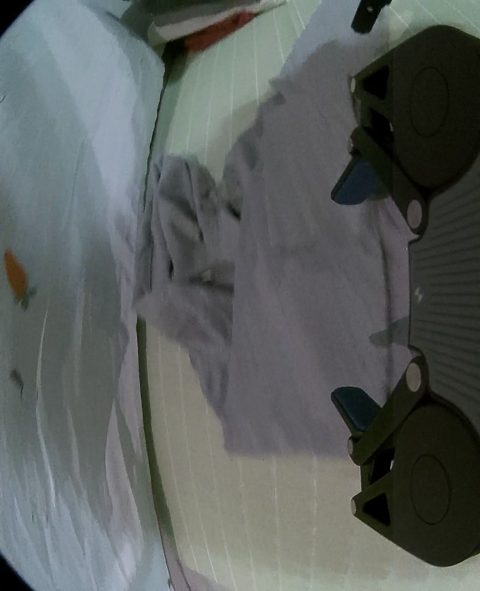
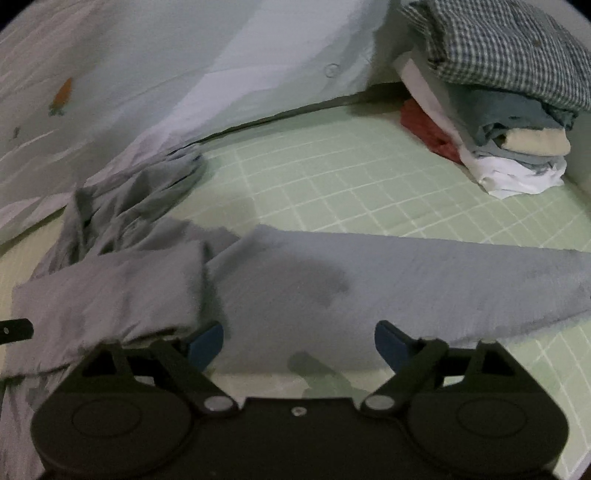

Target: Fold clothes

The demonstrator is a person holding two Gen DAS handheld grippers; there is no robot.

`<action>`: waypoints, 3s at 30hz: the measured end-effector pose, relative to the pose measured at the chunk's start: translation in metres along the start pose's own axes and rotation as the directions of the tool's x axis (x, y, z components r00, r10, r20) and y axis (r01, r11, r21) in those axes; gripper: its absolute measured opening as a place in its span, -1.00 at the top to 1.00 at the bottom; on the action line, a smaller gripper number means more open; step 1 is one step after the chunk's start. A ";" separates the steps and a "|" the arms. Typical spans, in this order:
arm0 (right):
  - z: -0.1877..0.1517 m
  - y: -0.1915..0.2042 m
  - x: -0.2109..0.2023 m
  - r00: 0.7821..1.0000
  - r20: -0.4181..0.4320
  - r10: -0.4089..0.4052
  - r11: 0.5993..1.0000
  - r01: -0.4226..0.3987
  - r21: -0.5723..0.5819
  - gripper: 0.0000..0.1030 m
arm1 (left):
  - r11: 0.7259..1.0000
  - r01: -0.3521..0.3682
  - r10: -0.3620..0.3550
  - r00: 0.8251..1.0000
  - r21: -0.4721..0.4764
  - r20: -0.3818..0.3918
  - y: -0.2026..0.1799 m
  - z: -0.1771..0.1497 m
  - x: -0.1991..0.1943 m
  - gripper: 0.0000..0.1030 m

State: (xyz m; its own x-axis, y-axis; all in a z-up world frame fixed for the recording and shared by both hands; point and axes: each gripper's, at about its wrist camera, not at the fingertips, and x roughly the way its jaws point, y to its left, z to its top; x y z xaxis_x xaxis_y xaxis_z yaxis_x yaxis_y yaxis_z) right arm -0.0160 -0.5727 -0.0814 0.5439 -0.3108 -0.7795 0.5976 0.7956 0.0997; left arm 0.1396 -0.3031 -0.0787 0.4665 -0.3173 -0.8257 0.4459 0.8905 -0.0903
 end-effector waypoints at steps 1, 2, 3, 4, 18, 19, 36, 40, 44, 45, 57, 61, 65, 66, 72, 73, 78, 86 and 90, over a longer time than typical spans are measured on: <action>0.005 -0.003 0.006 1.000 -0.003 0.001 1.000 -0.001 0.005 -0.74 | 1.000 0.016 -0.016 1.000 0.010 -0.009 -0.005 0.004 0.008 -0.96; 0.009 -0.007 0.013 1.000 -0.006 0.002 1.000 -0.002 0.010 -0.74 | 1.000 0.025 -0.025 0.999 0.014 -0.020 -0.009 0.006 0.016 -0.88; 0.014 -0.010 0.019 1.000 -0.010 0.003 1.000 -0.003 0.014 -0.74 | 0.999 0.033 -0.033 0.999 0.017 -0.032 -0.013 0.009 0.024 -0.77; 0.018 -0.012 0.027 1.000 -0.023 0.001 1.000 0.000 0.013 -0.74 | 0.999 0.042 -0.041 0.998 0.019 -0.044 -0.017 0.011 0.032 -0.73; 0.009 -0.015 0.071 0.990 -0.122 -0.075 0.996 0.067 -0.064 -0.72 | 0.993 0.083 -0.076 0.994 0.087 -0.075 -0.034 0.010 0.046 0.91; 0.008 -0.015 0.071 0.990 -0.123 -0.075 0.995 0.068 -0.067 -0.72 | 0.993 0.090 -0.085 0.995 0.080 -0.061 -0.030 0.012 0.040 0.91; 0.005 -0.002 0.070 0.983 -0.161 -0.091 0.991 0.074 -0.109 -0.86 | 0.980 -0.144 0.138 0.989 -0.140 -0.052 0.080 -0.004 0.034 0.77; 0.007 -0.003 0.073 0.978 -0.191 -0.080 0.995 0.066 -0.078 -0.93 | 0.964 -0.202 0.192 0.979 -0.175 -0.069 0.100 -0.008 0.038 0.72; 0.007 -0.002 0.074 0.978 -0.194 -0.079 0.995 0.064 -0.080 -0.99 | 0.954 -0.258 0.250 0.965 -0.151 -0.075 0.098 -0.005 0.036 0.17; 0.007 -0.002 0.074 0.978 -0.193 -0.078 0.995 0.063 -0.081 -1.00 | 0.948 -0.275 0.265 0.961 -0.159 -0.082 0.098 -0.004 0.033 -0.28; 0.017 -0.063 0.062 0.993 -0.047 -0.104 0.994 0.102 -0.026 -0.99 | 0.927 -0.276 0.300 0.952 -0.255 0.059 0.063 -0.006 -0.028 -0.91; 0.024 -0.110 0.067 0.988 -0.017 -0.155 0.988 0.154 -0.018 -0.99 | 0.925 -0.326 0.349 0.932 -0.195 0.100 0.041 0.000 -0.039 -0.94; 0.035 -0.164 0.072 0.974 0.016 -0.225 0.974 0.225 0.004 -0.99 | 0.920 -0.353 0.372 0.923 -0.168 0.096 0.027 0.005 -0.040 -0.95; 0.038 -0.177 0.071 0.968 0.031 -0.251 0.968 0.250 0.020 -0.99 | 0.920 -0.358 0.375 0.922 -0.158 0.093 0.023 0.006 -0.040 -0.95; 0.053 -0.254 0.068 0.930 0.064 -0.361 0.929 0.353 0.111 -0.99 | 0.924 -0.378 0.382 0.922 -0.067 0.070 -0.003 0.006 -0.032 -0.95; 0.053 -0.263 0.068 0.924 0.060 -0.377 0.922 0.369 0.118 -0.99 | 0.925 -0.378 0.381 0.922 -0.049 0.067 -0.008 0.006 -0.030 -0.95; 0.045 -0.295 0.069 0.902 0.082 -0.423 0.905 0.416 0.094 -0.99 | 0.929 -0.370 0.368 0.927 0.011 0.069 -0.022 0.005 -0.027 -0.95; 0.030 -0.320 0.061 0.926 0.089 -0.367 0.906 0.335 0.258 -1.00 | 0.929 -0.369 0.369 0.928 -0.011 0.055 -0.020 0.004 -0.026 -0.95; 0.025 -0.313 0.057 0.927 0.109 -0.360 0.912 0.325 0.248 -0.85 | 0.931 -0.363 0.365 0.930 -0.039 0.049 -0.014 0.003 -0.026 -0.95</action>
State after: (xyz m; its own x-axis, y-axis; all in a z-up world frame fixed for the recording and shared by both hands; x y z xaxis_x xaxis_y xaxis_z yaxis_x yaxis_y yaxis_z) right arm -0.1573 -0.8522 -0.1416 0.3527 -0.6309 -0.6910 0.8686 0.4955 -0.0091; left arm 0.1239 -0.3088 -0.0545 0.6341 0.0140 -0.7731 0.2157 0.9570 0.1942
